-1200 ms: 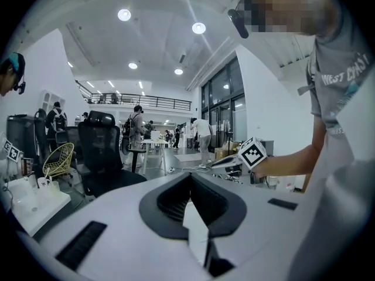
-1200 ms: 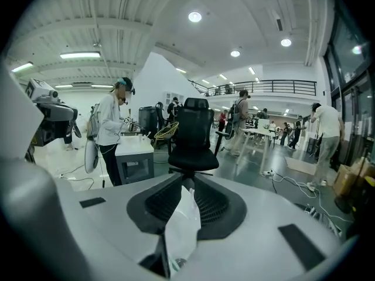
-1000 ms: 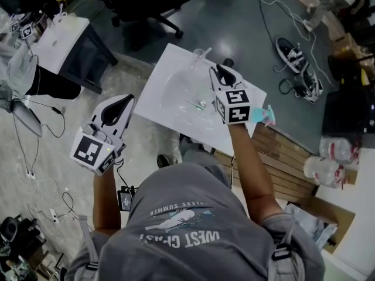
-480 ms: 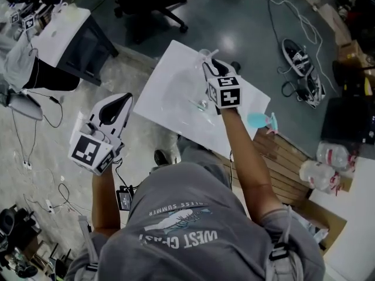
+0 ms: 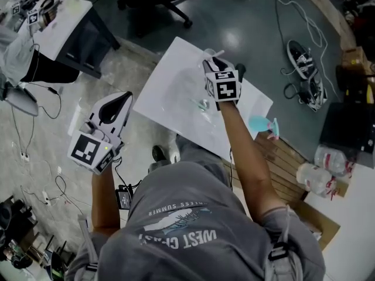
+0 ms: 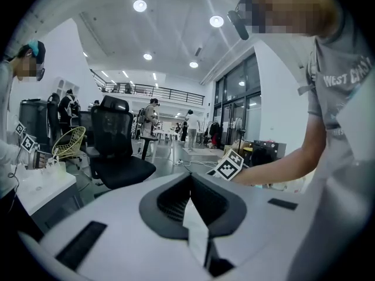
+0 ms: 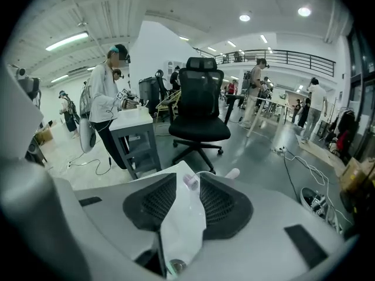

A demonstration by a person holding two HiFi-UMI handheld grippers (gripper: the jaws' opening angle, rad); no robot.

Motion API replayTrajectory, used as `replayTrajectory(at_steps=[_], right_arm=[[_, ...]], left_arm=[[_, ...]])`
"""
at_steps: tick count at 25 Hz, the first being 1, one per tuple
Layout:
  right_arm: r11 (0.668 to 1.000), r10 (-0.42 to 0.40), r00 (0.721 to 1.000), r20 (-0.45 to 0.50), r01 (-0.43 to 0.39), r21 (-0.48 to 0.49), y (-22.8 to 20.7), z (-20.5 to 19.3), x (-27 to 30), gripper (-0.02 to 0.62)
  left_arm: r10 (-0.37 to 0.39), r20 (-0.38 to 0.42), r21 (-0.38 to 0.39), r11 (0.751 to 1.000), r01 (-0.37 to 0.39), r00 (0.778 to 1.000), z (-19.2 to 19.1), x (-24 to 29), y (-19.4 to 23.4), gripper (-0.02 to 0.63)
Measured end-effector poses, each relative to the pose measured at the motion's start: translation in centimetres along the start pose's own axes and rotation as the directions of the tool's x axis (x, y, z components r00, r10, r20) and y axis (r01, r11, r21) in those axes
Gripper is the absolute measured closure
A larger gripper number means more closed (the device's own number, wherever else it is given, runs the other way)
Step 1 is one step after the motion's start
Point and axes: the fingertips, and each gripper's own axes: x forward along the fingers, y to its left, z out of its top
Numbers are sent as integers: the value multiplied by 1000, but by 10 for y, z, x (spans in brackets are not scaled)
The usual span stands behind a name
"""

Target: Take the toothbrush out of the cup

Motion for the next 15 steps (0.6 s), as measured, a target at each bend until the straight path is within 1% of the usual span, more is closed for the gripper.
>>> replayTrajectory(at_steps=[3,6,9,15], right_arm=[[1000,-3,1000,-27,2,-13,-1,-5,9,468],[999,-23,999,-38,22,-31,-4,-8,15,509],[998,-45,999,-23,44,-45,-6,-3,10,518],[997,-60,998,14,61,-51,-5,5,-5,522]], left_arm=[[5,-3,-2,1000,-5,1000,-2,2,3,607],[9,-3,-3,1000,-9,1000,-5,3,5,607],[10,-1,-3,1000,-10,1000,-4,1,5,607],[2,6,5,1000,-2,1000,-1,-2,2,607]])
